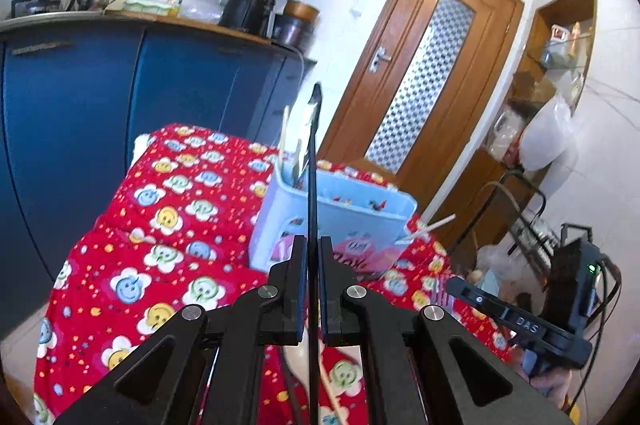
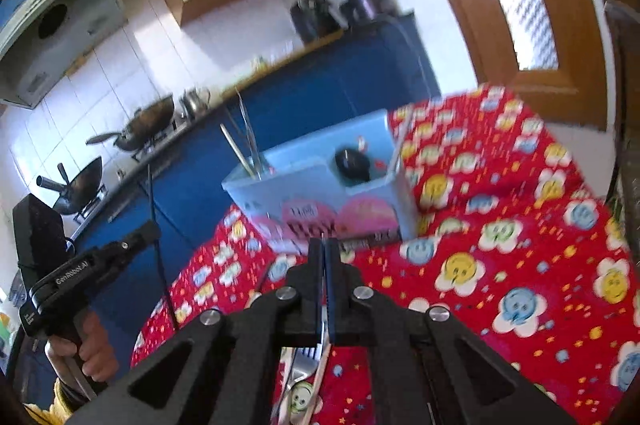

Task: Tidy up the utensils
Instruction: 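Lift both held utensils upright and carry them over the blue box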

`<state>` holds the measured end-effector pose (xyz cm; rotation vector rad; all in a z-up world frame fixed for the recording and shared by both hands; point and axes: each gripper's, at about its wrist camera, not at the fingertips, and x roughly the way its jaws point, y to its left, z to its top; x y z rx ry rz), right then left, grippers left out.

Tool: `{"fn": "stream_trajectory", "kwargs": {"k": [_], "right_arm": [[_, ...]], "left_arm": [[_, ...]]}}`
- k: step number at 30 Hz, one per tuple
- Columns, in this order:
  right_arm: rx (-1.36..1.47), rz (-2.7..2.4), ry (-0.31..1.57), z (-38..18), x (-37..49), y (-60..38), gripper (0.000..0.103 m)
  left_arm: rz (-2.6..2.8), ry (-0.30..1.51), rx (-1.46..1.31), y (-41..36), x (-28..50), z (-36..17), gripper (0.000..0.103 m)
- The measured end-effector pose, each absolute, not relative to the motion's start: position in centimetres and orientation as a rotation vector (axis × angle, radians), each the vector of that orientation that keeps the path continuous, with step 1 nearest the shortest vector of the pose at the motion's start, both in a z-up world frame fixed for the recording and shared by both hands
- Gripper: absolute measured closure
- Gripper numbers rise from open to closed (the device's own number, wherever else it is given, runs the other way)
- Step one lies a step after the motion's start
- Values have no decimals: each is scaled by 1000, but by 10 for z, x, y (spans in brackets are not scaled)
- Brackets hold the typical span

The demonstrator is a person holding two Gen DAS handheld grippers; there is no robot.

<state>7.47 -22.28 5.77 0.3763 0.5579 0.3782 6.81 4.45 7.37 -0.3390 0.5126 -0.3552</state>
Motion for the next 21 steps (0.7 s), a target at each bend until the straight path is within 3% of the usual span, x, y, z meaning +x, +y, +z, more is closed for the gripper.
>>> {"fn": "stream_trajectory", "kwargs": {"k": [21], "right_arm": [[289,221,303,121,64,-241,100]], "left_arm": [[-245,236,-227,30,98,159,98]]}}
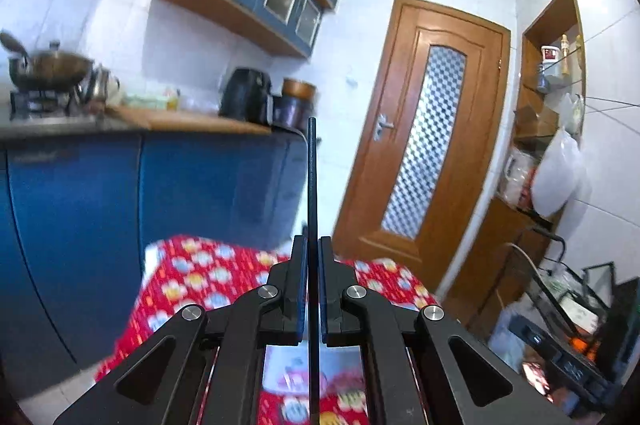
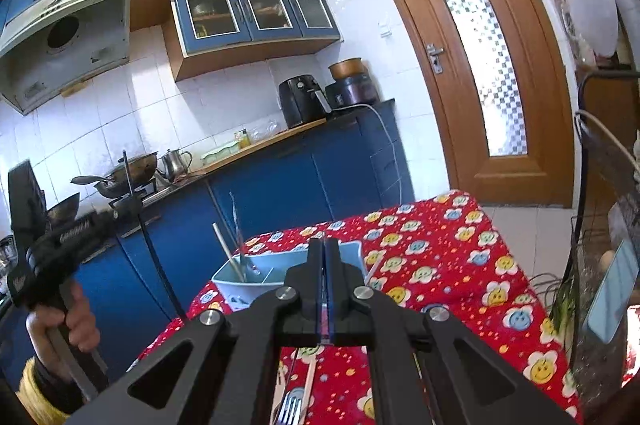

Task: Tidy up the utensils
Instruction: 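Lift both held utensils upright and carry them over the blue box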

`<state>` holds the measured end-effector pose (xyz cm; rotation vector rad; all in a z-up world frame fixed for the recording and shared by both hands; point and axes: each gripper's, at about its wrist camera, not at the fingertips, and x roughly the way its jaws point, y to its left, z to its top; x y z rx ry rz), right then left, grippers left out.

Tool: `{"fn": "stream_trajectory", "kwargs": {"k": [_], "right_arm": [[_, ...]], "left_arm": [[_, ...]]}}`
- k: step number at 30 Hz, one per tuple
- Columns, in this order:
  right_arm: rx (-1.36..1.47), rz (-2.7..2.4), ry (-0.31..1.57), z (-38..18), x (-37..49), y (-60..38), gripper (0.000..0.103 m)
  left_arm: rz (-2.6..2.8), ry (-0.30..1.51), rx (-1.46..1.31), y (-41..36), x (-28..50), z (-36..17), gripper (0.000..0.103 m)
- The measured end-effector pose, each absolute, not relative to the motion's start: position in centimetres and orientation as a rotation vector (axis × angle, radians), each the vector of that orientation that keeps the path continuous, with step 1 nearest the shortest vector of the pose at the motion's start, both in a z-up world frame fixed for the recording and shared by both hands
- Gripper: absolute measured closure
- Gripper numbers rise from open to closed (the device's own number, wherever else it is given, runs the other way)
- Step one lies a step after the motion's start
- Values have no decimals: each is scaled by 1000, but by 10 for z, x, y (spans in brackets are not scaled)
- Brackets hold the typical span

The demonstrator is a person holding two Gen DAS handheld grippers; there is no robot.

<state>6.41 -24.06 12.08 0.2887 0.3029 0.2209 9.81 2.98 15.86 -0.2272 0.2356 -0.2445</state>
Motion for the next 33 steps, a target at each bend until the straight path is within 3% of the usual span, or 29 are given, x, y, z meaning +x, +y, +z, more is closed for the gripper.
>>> {"fn": "stream_trajectory", "kwargs": {"k": [15,33], "right_arm": [[186,170,226,151,94,-234,100],[0,52,183,143,173,-203,100]], "left_arm": [[-165,91,-184,17,141,191,98],[-140,171,-169,11,182,120,98]]}}
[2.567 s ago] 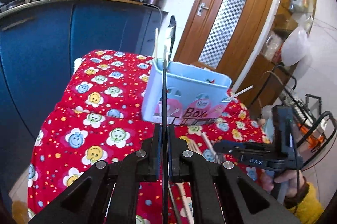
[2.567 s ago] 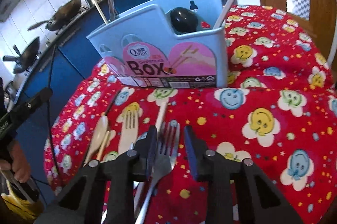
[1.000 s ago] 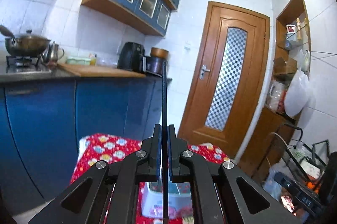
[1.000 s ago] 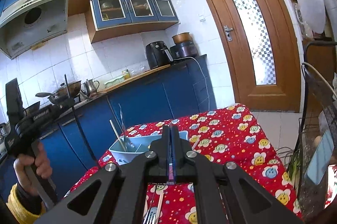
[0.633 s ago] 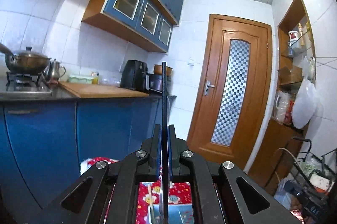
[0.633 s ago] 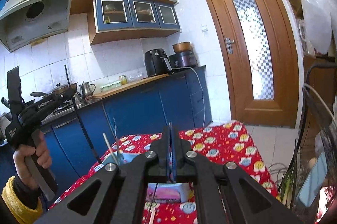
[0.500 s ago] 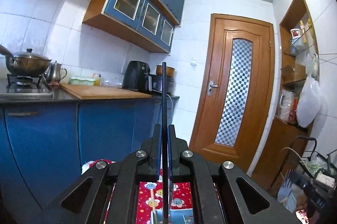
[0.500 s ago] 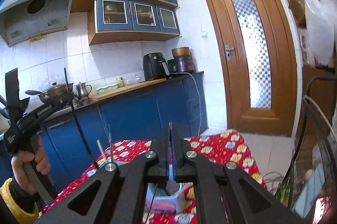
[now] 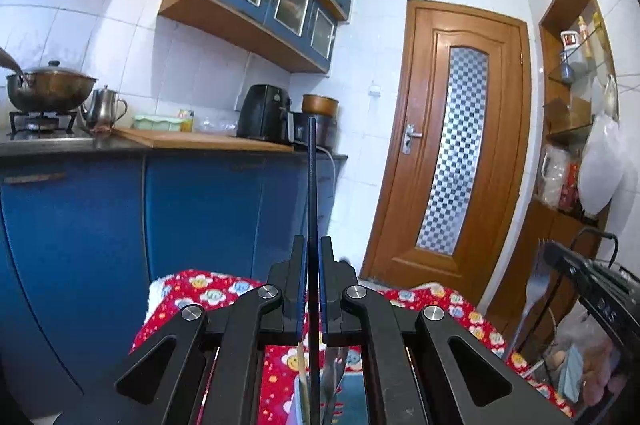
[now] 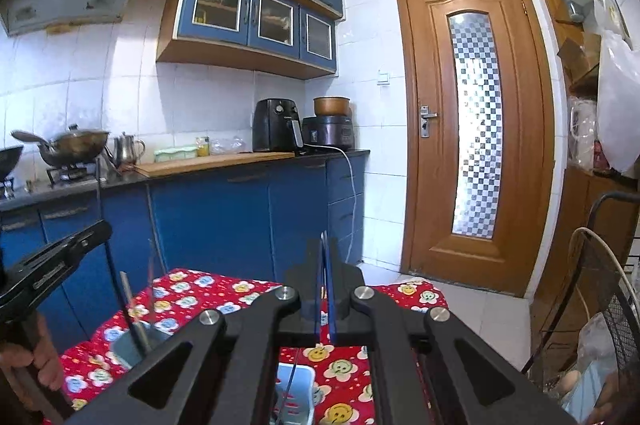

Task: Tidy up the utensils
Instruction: 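Lift both held utensils upright and carry them over the blue box, then lower the stick into the box and open the left tool while the right releases the fork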

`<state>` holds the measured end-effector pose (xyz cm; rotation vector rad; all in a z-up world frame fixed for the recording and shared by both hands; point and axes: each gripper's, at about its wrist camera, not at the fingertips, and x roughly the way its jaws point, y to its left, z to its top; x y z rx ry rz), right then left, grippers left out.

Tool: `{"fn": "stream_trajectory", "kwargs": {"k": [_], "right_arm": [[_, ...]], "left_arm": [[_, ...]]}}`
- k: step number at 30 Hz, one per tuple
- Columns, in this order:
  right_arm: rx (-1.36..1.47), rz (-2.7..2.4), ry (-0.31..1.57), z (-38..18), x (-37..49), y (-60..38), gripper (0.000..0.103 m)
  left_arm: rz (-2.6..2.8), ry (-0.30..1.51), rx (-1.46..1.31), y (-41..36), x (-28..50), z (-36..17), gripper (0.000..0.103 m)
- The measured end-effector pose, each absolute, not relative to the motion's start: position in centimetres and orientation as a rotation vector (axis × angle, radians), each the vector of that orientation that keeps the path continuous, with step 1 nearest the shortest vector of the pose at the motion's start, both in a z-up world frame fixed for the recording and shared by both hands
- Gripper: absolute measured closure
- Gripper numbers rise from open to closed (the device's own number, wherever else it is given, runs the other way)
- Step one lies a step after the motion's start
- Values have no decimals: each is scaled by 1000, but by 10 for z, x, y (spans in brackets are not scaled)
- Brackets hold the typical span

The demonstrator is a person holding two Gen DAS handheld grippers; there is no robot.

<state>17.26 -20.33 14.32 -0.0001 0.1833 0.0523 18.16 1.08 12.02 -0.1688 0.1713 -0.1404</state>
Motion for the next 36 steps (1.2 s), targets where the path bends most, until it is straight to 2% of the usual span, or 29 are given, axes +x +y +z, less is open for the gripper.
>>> {"fn": "stream_trajectory", "kwargs": {"k": [11,13,15,20,27,36], "right_arm": [[33,133,306,111,188,-201,99],[63,157,304,111,186,-203,94],[80,168,297,114,182,-205,85],[105,190,277,123,169,-204,81],[165,227,297,131,142,-205,77],[222,255,375,124,110,-207,76]], "left_arm": [[-175,288,-174,12,186,91,98],[-178,310,-167,11,185,89,95],[-182,331,-170,12,183,88,86],[-205,357,-168,13,173,91,76],[-228,397,-163,15,151,99,69],[-203,477,-131,18,120,100,67]]}}
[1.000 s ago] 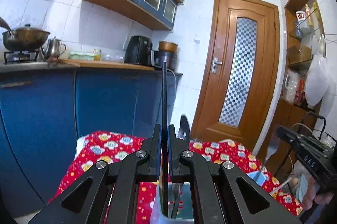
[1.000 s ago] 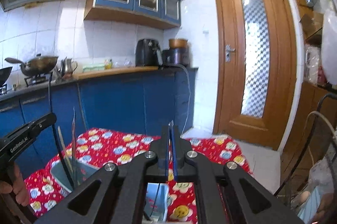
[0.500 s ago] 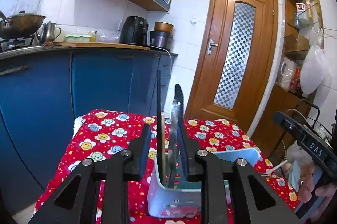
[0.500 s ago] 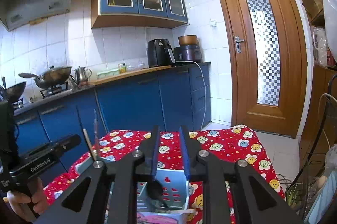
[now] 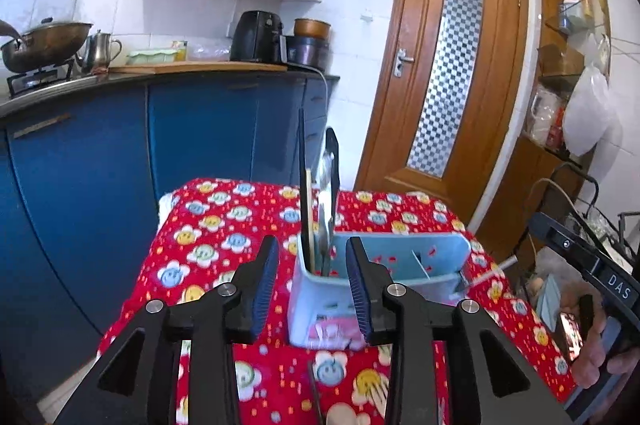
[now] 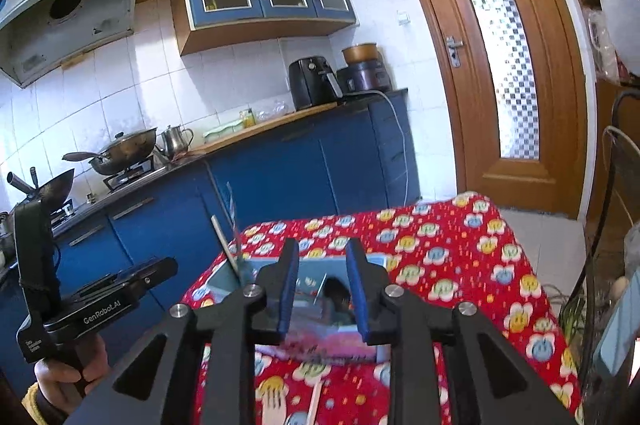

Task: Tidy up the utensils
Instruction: 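Lower the stick into the box and open the left tool while the right releases the fork, then move both open tools back down to the utensils beside the box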

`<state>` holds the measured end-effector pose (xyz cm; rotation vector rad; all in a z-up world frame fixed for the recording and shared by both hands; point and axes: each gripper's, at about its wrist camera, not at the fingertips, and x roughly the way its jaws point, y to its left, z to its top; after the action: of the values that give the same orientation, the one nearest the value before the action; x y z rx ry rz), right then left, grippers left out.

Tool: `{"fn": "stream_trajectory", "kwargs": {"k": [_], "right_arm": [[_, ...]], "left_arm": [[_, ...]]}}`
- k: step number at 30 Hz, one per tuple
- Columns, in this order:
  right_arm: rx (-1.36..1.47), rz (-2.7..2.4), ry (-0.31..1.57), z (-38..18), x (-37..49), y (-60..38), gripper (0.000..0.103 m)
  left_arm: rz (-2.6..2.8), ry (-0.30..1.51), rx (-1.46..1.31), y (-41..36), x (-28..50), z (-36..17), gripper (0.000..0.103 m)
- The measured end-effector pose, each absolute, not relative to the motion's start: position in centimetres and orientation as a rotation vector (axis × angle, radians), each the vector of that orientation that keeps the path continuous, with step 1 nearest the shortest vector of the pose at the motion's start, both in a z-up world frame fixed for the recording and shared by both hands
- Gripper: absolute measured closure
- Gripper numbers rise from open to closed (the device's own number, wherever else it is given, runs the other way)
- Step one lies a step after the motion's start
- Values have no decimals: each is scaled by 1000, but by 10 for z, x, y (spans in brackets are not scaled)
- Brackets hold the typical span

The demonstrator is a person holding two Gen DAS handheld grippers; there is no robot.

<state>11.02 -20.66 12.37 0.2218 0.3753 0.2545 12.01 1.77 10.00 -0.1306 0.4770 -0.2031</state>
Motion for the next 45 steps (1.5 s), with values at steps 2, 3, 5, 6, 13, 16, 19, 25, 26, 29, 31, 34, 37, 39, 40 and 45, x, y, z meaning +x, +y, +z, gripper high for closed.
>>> {"fn": "stream_trajectory", "kwargs": {"k": [2,3,5,6,13,16,19,25,26,29,31,34,37,39,40,45], "right_arm": [[220,255,393,121,102,-205,75],[218,256,400,120,99,-204,75],[215,264,423,117,92,-202,74],[218,272,435,115,89,-201,73],[233,310,510,98,70,-195,71],[239,311,537,88,64,-194,70],[241,302,562,79,59,-194,69],[268,293,609,62,54,-200,68],[269,290,616,60,53,-202,68],[270,284,625,57,51,-204,68],[274,282,632,55,49,-205,67],[275,282,645,52,48,-205,67],[278,281,658,48,47,-206,67],[282,281,666,45,47,-207,67],[284,281,669,44,47,-207,67],[290,279,674,42,47,-208,67]], "left_arm": [[-209,496,-131,18,114,97,66],[-211,511,-130,18,112,96,66],[-215,544,-127,18,107,91,66],[-218,562,-125,18,104,88,66],[-241,676,-128,19,87,66,66],[-248,696,-125,17,79,60,66],[-263,725,-127,14,75,53,66],[-289,794,-134,7,68,32,66],[-291,803,-134,7,68,29,66],[-282,827,-123,7,66,21,66],[-263,842,-112,8,63,15,66],[-245,872,-95,9,61,9,66],[-237,901,-82,9,62,2,66],[-235,914,-77,10,62,-1,66],[-233,922,-73,9,63,-3,66],[-233,957,-65,8,65,-11,66]]}}
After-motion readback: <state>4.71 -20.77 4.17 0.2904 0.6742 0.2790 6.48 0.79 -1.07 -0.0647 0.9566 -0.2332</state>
